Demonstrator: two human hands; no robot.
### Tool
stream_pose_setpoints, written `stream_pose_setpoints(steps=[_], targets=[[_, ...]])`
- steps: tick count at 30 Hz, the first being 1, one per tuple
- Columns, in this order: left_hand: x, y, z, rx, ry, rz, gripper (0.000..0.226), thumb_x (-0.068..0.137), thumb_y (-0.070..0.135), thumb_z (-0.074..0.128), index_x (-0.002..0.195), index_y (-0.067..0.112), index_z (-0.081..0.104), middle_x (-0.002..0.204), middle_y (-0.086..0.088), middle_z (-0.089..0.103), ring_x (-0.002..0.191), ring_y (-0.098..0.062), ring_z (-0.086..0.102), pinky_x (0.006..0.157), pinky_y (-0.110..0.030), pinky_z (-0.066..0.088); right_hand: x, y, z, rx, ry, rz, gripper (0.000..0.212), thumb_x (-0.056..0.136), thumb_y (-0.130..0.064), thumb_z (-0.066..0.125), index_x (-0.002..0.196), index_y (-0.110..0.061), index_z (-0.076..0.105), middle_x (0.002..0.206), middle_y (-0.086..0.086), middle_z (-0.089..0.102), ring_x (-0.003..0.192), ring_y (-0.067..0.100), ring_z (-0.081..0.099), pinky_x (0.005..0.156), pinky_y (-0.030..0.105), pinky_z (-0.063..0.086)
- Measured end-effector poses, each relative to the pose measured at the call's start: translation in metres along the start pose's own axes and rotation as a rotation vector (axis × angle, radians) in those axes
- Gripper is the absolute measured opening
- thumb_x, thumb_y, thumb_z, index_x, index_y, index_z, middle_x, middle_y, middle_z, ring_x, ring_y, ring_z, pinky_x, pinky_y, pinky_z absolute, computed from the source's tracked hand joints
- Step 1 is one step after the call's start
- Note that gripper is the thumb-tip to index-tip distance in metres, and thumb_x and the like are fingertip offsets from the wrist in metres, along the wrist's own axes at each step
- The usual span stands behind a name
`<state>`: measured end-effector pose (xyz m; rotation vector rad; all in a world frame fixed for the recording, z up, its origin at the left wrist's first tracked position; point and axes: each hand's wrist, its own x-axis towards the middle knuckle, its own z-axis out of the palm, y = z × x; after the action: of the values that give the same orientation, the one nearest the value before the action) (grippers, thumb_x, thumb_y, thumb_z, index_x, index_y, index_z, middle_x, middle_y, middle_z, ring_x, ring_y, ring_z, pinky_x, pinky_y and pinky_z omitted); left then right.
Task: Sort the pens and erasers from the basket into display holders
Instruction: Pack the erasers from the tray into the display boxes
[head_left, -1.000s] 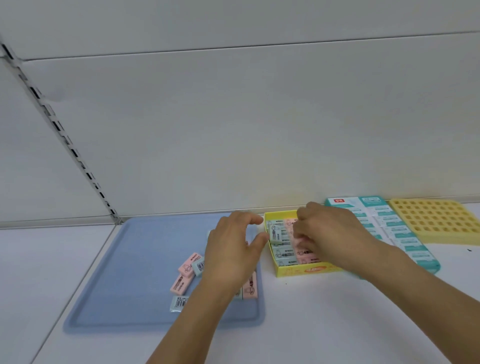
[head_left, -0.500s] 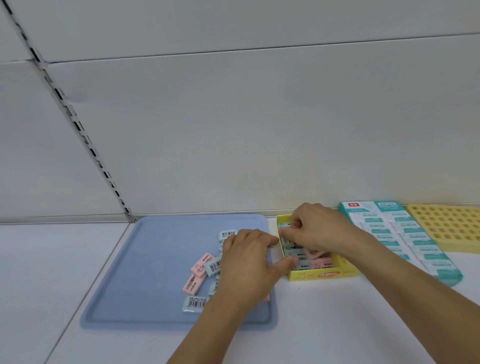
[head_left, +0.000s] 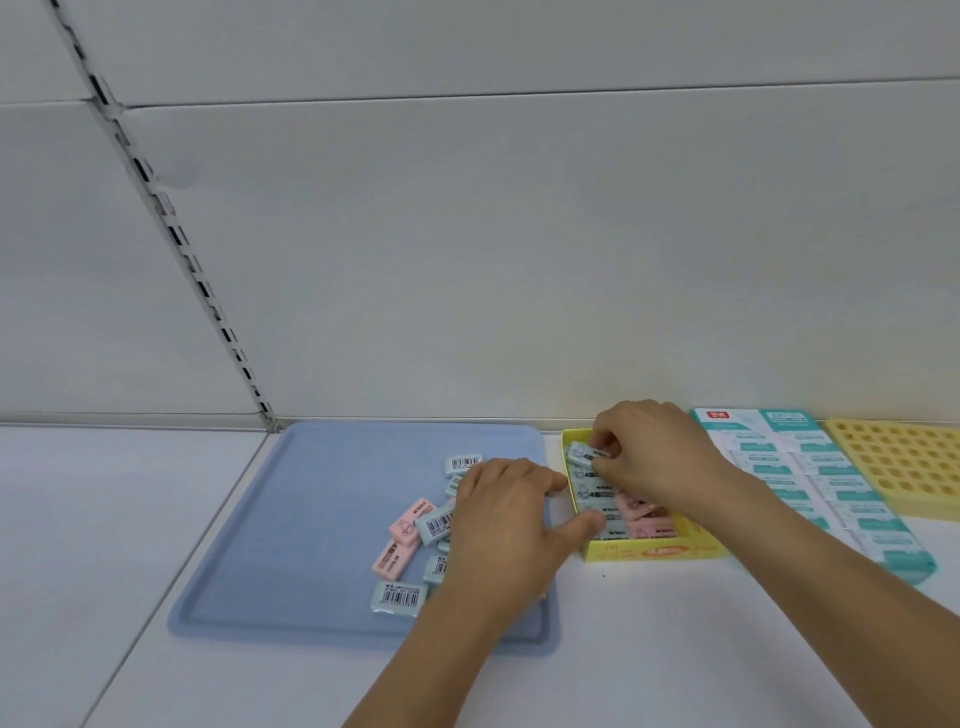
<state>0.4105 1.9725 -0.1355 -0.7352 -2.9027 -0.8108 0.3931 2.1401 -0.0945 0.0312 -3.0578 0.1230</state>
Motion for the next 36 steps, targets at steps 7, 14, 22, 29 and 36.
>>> stream_pose_setpoints(steps=[7, 14, 22, 29, 36], targets=[[0.001, 0.002, -0.004, 0.011, -0.002, 0.021, 0.047, 0.085, 0.065, 0.052, 0.112, 0.030, 0.066, 0.109, 0.012, 0.063, 0.109, -0.011, 0.048, 0.103, -0.031, 0.031, -0.004, 0.003, 0.010, -0.107, 0.106, -0.107, 0.026, 0.098, -0.034, 0.044, 0.104, -0.030, 0.069, 0.103, -0.004, 0.053, 0.084, 0.016, 0.042, 0.068, 0.030, 0.030], [0.031, -0.052, -0.063, -0.002, 0.028, -0.134, 0.031, 0.100, 0.023, 0.050, 0.129, 0.024, 0.060, 0.129, 0.006, 0.059, 0.124, -0.015, 0.047, 0.101, -0.032, 0.040, -0.007, -0.027, -0.001, 0.188, 0.168, -0.246, 0.021, 0.097, -0.029, 0.054, 0.110, -0.027, 0.070, 0.100, -0.004, 0.062, 0.097, 0.017, 0.054, 0.076, 0.029, 0.032], [0.040, -0.070, -0.068, 0.064, -0.262, -0.117, 0.016, 0.092, 0.014, 0.061, 0.105, 0.014, 0.069, 0.097, -0.001, 0.069, 0.093, -0.021, 0.064, 0.073, -0.028, 0.047, 0.012, -0.075, 0.006, 0.117, -0.091, -0.303, 0.020, 0.089, -0.038, 0.059, 0.095, -0.025, 0.072, 0.095, -0.005, 0.070, 0.094, 0.019, 0.057, 0.082, 0.033, 0.039], [0.024, -0.076, -0.069, -0.634, 0.064, -0.500, 0.007, 0.094, 0.011, 0.054, 0.088, 0.015, 0.055, 0.078, -0.001, 0.057, 0.068, -0.015, 0.052, 0.060, -0.025, 0.042, 0.022, -0.090, 0.008, 0.302, -0.301, -0.212, 0.015, 0.080, -0.026, 0.071, 0.088, -0.014, 0.071, 0.088, 0.000, 0.070, 0.082, 0.016, 0.064, 0.071, 0.033, 0.053], [0.000, -0.052, -0.066, -1.200, 0.127, -0.574, 0.015, 0.092, 0.005, 0.051, 0.079, 0.012, 0.047, 0.061, 0.000, 0.038, 0.051, -0.012, 0.034, 0.045, -0.024, 0.029, 0.014, -0.083, 0.018, 0.415, -0.153, -0.278, 0.032, 0.087, -0.021, 0.060, 0.118, -0.026, 0.056, 0.091, -0.011, 0.051, 0.086, 0.011, 0.048, 0.072, 0.028, 0.038]])
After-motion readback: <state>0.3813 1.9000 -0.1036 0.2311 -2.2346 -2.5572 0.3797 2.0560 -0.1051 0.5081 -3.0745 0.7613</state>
